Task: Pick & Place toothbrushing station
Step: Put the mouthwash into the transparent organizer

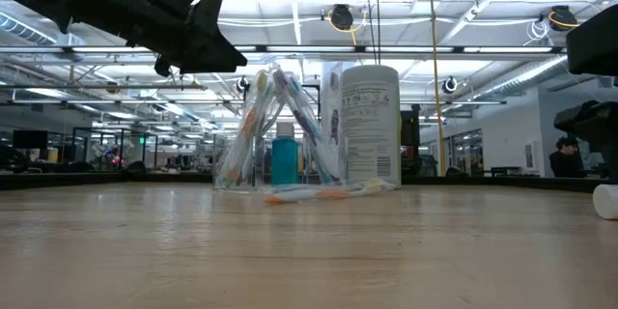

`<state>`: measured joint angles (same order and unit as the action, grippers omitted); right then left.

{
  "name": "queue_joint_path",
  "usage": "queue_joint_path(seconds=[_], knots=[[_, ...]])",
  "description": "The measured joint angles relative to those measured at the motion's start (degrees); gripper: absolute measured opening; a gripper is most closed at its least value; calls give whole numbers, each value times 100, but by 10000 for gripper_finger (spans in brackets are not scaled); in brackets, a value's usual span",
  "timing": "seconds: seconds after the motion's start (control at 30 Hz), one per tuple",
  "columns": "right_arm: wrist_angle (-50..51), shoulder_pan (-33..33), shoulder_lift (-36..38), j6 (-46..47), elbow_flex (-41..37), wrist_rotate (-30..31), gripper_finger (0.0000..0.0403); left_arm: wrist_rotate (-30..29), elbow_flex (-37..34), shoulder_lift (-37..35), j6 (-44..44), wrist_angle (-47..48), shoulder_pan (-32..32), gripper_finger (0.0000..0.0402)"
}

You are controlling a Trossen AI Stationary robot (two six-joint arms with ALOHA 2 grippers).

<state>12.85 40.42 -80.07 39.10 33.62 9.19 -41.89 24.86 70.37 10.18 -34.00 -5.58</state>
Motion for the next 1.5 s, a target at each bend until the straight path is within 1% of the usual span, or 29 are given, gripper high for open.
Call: queue_joint_path(seconds=[0.13,0.27,0.37,0.5,0.6,0.73,0.8,0.83,0.93,1.0,1.1,1.17,1.23,1.3,1.4,1.5], knots=[[-48,0,-4,-146,-13,29,220,-7,0,0,-105,-2,0,163],[-179,-24,-17,-36,-25,167,180,-9,0,0,-109,-2,0,163],[-217,-23,-27,124,-26,429,159,-8,0,0,-108,1,0,163],[-434,-74,-37,-54,-38,918,150,-7,0,0,-99,52,0,163],[-1146,-168,-37,-695,-37,1545,151,46,0,0,5,40,0,163],[-2415,-448,-37,-2169,-36,2551,144,241,2,2,47,-83,0,163],[-3044,-680,-33,-2931,-33,2843,137,365,4,2,42,-204,0,163],[-3330,-818,-33,-3257,-32,2877,134,465,4,2,15,-289,0,163],[-4031,-1311,-33,-3979,-32,2786,129,990,4,2,-150,-606,0,163],[-4341,-1662,-50,-4333,-32,2538,129,1509,4,2,-304,-814,0,163],[-4701,-2118,-141,-4756,-30,2118,128,2450,9,2,-573,-1080,0,163],[-4950,-2362,-208,-4987,-30,1752,128,2869,9,13,-822,-1270,-4,163],[-5153,-2553,-284,-5177,-30,1457,128,2956,24,83,-882,-1564,-18,164],[-5393,-2690,-348,-5445,-30,1299,128,2958,97,168,-963,-1595,-31,164],[-5734,-2816,-354,-5964,-30,1305,128,3006,276,404,-1116,-1542,-33,167],[-6002,-2894,-356,-6310,-29,1303,128,3340,547,733,-1143,-1528,-33,184]])
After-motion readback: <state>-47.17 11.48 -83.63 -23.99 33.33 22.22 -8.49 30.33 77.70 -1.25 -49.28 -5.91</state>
